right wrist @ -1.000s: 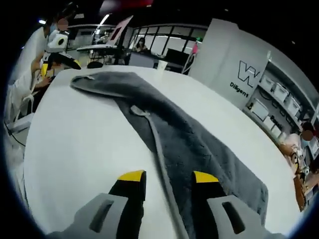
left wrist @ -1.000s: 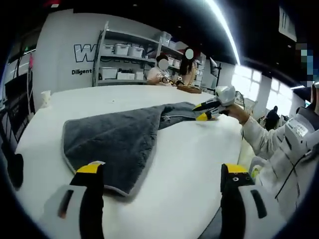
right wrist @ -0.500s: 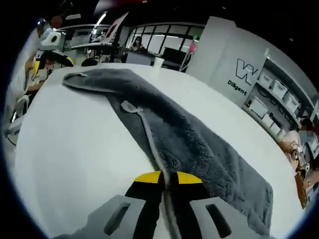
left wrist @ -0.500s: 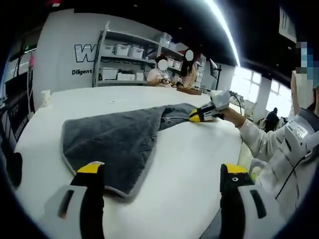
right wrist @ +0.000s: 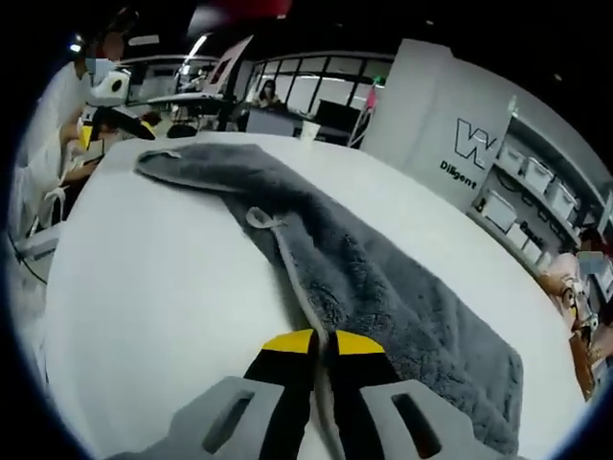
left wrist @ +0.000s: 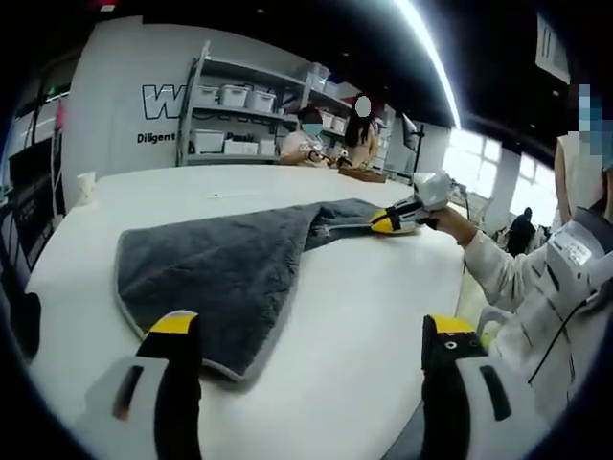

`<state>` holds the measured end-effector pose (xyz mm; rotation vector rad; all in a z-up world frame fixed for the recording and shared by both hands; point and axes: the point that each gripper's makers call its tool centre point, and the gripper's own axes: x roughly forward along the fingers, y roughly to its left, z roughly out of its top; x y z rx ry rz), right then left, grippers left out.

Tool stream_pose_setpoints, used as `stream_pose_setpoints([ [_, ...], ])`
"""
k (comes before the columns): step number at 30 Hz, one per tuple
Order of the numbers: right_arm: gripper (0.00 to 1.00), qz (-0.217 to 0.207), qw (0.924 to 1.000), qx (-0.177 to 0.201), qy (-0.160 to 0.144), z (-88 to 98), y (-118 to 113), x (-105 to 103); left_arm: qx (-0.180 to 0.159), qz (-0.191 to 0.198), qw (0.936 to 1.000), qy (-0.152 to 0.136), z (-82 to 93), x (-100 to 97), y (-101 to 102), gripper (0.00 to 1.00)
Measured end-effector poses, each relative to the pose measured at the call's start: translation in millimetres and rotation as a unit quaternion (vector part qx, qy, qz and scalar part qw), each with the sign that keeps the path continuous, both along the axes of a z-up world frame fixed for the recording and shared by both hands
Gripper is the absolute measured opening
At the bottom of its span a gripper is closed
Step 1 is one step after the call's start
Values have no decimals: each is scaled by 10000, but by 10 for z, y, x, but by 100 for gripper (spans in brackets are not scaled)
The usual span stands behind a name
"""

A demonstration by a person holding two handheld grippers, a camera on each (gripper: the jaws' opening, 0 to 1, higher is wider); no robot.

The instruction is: Open the folded towel by lifting each exposed corner and separating the folded layers until the towel lies flat within the target outline without major curled edges

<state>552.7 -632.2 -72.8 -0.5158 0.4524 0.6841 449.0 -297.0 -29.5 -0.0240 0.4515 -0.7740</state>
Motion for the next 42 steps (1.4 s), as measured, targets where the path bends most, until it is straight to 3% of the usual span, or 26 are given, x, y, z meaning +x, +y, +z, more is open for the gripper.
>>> stream_pose_setpoints([
  [18,0,564,9970,-52,523,-46,-146,-578,6,-58,10000,40,-26,5,-64,92],
  [26,0,665,9959,60,605,-42,-236,-713,-11,-57,10000,55,-43,5,-60,92],
  [42,0,837,9920,-175,927,-148,-332,-999,-64,-71,9999,76,-77,-1,-74,91],
])
